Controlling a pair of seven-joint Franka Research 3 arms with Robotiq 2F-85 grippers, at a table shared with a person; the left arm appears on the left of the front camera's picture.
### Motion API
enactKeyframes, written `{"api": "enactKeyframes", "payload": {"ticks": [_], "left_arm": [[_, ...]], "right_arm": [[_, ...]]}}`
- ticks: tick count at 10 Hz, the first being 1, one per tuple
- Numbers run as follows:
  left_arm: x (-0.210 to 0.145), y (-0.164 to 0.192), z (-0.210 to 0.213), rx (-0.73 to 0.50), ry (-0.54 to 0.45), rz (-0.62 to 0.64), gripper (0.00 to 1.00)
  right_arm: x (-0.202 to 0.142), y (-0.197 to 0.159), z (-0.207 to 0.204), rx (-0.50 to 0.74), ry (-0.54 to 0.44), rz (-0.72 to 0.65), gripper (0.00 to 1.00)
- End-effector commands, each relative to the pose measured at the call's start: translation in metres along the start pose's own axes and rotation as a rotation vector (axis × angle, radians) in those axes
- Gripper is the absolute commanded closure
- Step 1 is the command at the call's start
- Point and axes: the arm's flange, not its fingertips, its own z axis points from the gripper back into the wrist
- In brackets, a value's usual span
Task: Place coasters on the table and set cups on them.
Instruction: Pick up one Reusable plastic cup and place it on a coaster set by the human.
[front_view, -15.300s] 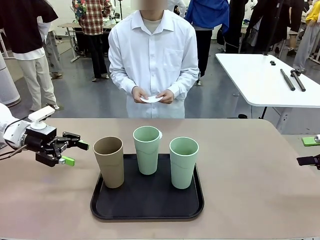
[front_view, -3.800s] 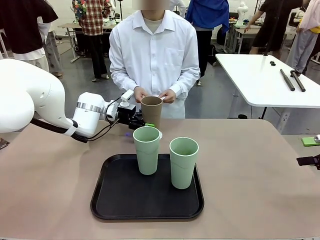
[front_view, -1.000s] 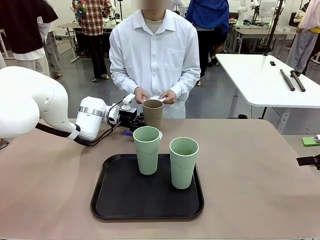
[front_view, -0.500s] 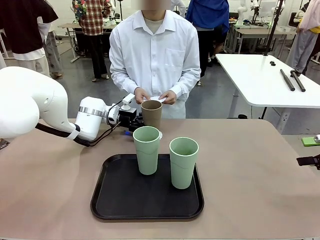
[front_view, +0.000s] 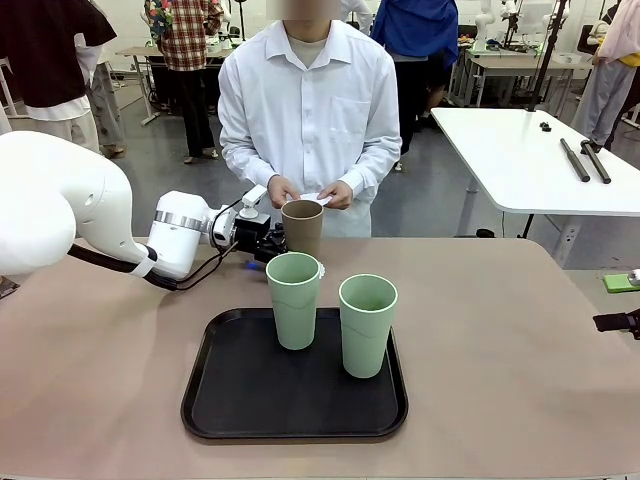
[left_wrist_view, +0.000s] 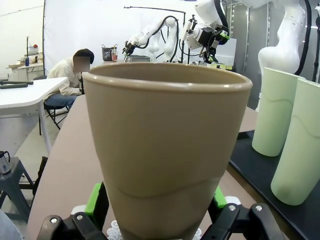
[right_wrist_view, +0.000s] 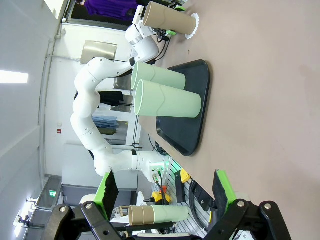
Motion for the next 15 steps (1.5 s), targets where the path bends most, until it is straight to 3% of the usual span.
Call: {"api": "enactKeyframes", "payload": {"ticks": [1, 10, 15], "left_arm": [[0.008, -0.003, 0.008, -0.029, 0.028, 0.022, 0.0], [0.005, -0.008, 0.012, -0.101, 0.159, 0.109, 0.0], [0.012, -0.014, 0.023, -0.075, 0.207, 0.102, 0.0]], "right_arm": [[0.002, -0.001, 0.0, 0.012, -0.012, 0.006, 0.0], [0.002, -0.001, 0.0, 0.012, -0.012, 0.006, 0.0], [0.002, -0.001, 0.0, 0.012, -0.012, 0.006, 0.0]]}}
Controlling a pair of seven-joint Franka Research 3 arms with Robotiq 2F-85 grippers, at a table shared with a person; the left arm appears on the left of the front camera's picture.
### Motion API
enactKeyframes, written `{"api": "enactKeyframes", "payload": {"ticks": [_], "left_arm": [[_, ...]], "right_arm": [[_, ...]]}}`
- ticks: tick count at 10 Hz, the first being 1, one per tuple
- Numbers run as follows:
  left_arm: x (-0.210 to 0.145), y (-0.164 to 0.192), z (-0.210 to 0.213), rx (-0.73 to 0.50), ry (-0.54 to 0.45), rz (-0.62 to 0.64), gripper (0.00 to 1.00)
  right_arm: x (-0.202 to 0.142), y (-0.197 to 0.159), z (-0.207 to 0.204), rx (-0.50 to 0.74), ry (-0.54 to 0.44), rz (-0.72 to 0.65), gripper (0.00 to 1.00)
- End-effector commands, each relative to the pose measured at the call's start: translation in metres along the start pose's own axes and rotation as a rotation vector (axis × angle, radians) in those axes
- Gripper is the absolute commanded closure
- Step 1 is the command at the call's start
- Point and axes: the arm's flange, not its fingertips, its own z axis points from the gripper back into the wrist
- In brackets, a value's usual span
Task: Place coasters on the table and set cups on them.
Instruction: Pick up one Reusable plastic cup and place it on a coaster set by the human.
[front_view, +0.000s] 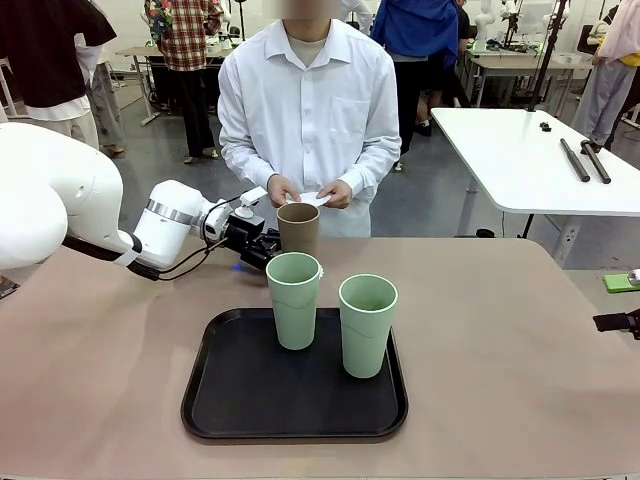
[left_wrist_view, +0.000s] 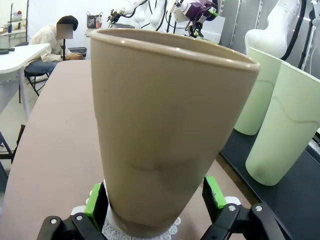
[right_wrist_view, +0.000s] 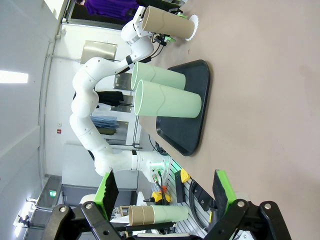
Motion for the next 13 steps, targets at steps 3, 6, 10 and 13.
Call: {"api": "enactKeyframes", "payload": {"ticks": [3, 6, 10, 13], "left_arm": [[0.007, -0.011, 0.009, 0.049, 0.079, -0.012, 0.0], [0.01, -0.02, 0.021, 0.061, 0.142, 0.001, 0.0], [0.038, -0.08, 0.066, 0.098, 0.262, 0.095, 0.0], [0.131, -0.153, 0.089, 0.238, 0.453, 0.314, 0.0]], "right_arm": [[0.002, -0.001, 0.0, 0.012, -0.012, 0.006, 0.0], [0.002, -0.001, 0.0, 0.012, -0.012, 0.006, 0.0], [0.002, -0.001, 0.0, 0.012, -0.012, 0.006, 0.0], [0.002, -0.001, 0.0, 0.012, -0.012, 0.006, 0.0]]}}
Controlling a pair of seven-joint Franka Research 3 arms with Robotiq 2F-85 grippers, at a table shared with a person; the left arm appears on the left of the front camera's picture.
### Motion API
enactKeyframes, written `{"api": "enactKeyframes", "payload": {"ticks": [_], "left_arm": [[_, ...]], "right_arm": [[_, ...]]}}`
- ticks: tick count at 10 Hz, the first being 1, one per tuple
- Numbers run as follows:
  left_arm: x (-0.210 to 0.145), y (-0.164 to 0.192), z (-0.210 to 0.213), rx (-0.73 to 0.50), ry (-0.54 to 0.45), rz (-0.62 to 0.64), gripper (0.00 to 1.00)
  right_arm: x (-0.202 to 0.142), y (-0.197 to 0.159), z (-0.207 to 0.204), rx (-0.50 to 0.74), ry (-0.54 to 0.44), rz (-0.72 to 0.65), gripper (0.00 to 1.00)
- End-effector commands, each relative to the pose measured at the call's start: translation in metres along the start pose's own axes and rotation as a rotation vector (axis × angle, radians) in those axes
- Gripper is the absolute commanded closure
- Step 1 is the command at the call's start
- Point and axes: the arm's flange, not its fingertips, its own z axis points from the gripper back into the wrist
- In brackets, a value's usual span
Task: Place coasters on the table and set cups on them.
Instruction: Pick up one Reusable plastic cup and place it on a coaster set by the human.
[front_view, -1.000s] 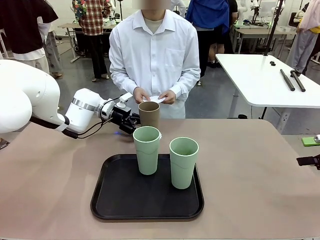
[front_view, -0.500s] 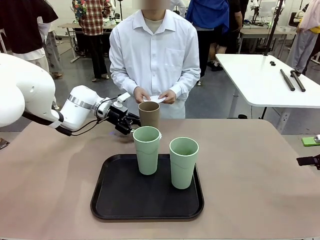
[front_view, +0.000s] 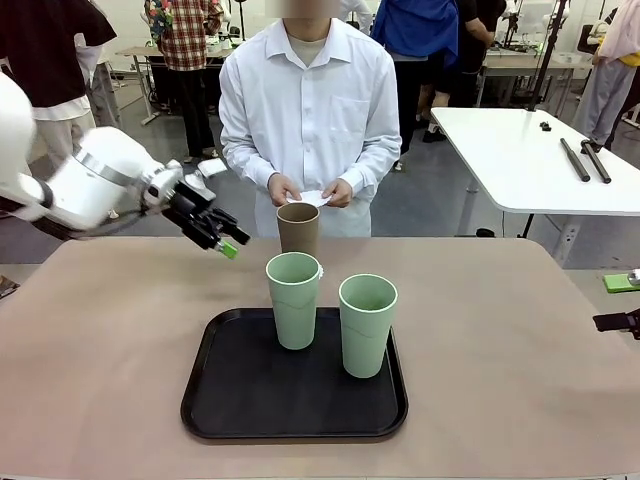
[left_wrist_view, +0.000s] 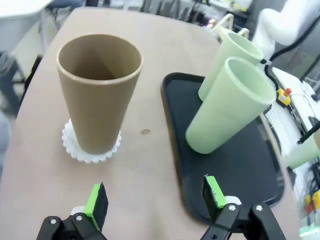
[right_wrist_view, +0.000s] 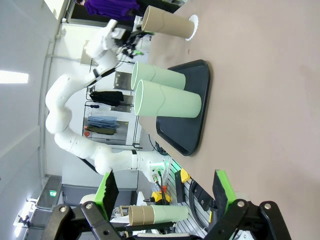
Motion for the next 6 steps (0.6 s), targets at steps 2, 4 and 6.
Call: {"api": "enactKeyframes", "payload": {"ticks": [2, 4, 6], "left_arm": [[0.069, -0.064, 0.028, 0.129, 0.249, 0.297, 0.0], [0.102, -0.083, 0.039, 0.186, 0.343, 0.473, 0.0], [0.128, -0.1, 0.042, 0.24, 0.412, 0.579, 0.0]], "right_arm": [[0.002, -0.001, 0.0, 0.012, -0.013, 0.007, 0.0], [0.002, -0.001, 0.0, 0.012, -0.013, 0.007, 0.0], [0.002, -0.001, 0.0, 0.012, -0.013, 0.007, 0.0]]}}
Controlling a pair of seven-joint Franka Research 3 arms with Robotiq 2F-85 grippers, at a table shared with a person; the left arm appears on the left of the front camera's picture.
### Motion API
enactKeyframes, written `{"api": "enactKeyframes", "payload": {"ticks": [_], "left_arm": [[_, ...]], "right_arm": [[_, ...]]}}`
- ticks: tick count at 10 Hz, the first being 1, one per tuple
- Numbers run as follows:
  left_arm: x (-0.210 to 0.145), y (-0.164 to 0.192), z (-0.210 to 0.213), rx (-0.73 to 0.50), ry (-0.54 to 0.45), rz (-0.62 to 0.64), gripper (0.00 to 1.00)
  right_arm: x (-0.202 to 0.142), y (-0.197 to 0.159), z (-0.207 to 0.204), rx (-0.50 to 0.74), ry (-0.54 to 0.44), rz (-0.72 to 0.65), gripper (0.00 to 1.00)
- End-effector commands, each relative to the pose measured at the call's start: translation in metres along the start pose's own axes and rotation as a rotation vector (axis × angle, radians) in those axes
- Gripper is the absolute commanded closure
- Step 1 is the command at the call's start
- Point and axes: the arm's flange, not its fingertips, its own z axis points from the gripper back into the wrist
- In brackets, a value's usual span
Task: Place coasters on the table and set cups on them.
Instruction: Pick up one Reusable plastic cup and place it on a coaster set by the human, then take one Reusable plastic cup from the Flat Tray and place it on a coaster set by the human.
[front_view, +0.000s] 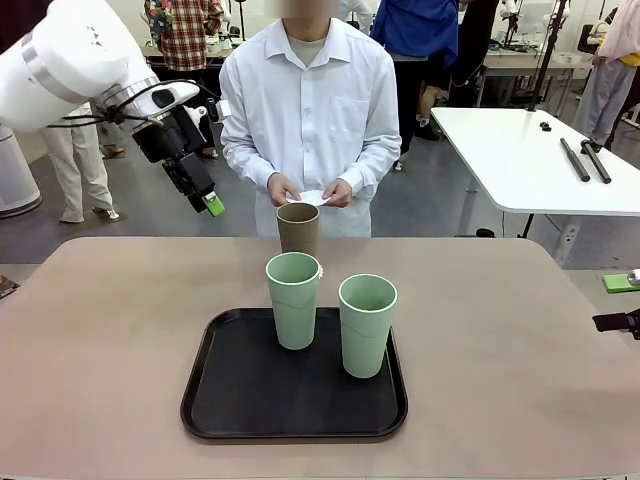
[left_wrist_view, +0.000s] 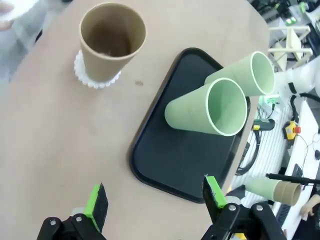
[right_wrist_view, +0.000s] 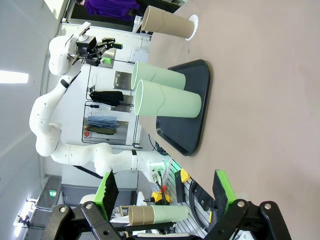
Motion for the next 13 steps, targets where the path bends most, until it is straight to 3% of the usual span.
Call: {"api": "enactKeyframes", "payload": {"ticks": [1, 2, 3, 13], "left_arm": [[0.015, -0.016, 0.009, 0.008, 0.045, 0.064, 0.0], [0.018, -0.024, 0.01, 0.063, 0.045, 0.098, 0.0], [0.006, -0.009, 0.002, 0.006, 0.023, 0.044, 0.0], [0.009, -0.01, 0.001, 0.015, 0.035, 0.063, 0.0]], "right_arm": [[0.002, -0.001, 0.0, 0.012, -0.013, 0.007, 0.0], [0.002, -0.001, 0.0, 0.012, -0.013, 0.007, 0.0], [0.002, -0.001, 0.0, 0.012, -0.013, 0.007, 0.0], [0.002, -0.001, 0.0, 0.012, -0.013, 0.007, 0.0]]}}
